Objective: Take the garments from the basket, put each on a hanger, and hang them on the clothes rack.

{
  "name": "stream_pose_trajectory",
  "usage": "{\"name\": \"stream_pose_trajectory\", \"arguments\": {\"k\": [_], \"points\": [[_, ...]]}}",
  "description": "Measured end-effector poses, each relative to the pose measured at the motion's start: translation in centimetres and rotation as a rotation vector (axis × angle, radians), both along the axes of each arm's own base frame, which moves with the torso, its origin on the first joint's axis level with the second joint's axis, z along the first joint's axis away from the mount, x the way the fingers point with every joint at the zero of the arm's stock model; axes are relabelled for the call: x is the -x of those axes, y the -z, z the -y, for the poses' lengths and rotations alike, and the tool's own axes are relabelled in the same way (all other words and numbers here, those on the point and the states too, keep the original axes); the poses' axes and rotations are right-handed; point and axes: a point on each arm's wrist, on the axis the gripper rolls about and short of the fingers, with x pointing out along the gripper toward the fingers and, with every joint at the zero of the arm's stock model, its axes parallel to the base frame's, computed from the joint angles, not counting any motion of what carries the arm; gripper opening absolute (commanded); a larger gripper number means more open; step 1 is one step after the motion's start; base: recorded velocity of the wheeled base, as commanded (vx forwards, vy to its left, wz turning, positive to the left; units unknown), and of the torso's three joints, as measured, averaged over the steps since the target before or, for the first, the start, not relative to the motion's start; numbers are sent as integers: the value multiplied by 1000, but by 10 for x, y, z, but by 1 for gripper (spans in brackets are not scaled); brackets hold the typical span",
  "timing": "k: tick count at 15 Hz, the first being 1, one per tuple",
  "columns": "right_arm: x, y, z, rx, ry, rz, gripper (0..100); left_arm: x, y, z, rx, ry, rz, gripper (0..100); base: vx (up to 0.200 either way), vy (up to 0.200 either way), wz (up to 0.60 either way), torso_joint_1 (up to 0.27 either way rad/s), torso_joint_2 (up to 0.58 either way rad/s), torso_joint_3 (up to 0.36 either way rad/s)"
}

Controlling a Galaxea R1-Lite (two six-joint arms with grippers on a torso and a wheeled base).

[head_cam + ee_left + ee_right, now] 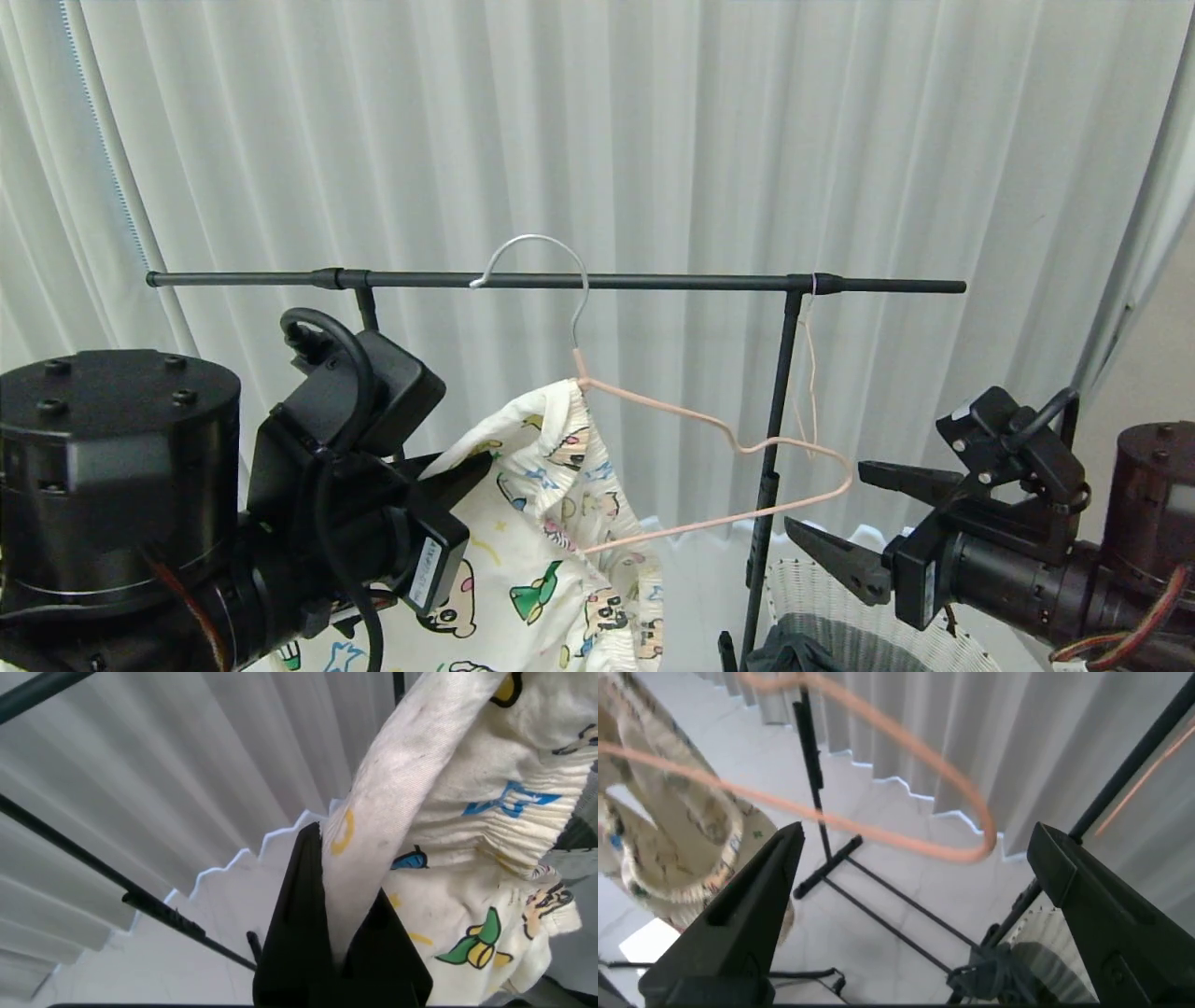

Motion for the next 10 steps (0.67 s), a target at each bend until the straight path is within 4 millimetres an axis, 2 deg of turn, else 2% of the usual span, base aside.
{"name": "stream_pose_trajectory", "arguments": {"k": [4,7,10], "points": [[12,6,-8,5,-69,-30,100,-7,-17,3,65,-14,70,0,0,0,0,0,0,0],[14,1,-31,-42,-122,-58,100,-9,-28,8,92,0,99,0,0,0,0,0,0,0],[11,-7,-53,-92,-120,-71,100,-7,-29,13,94,22,100,0,0,0,0,0,0,0]]}}
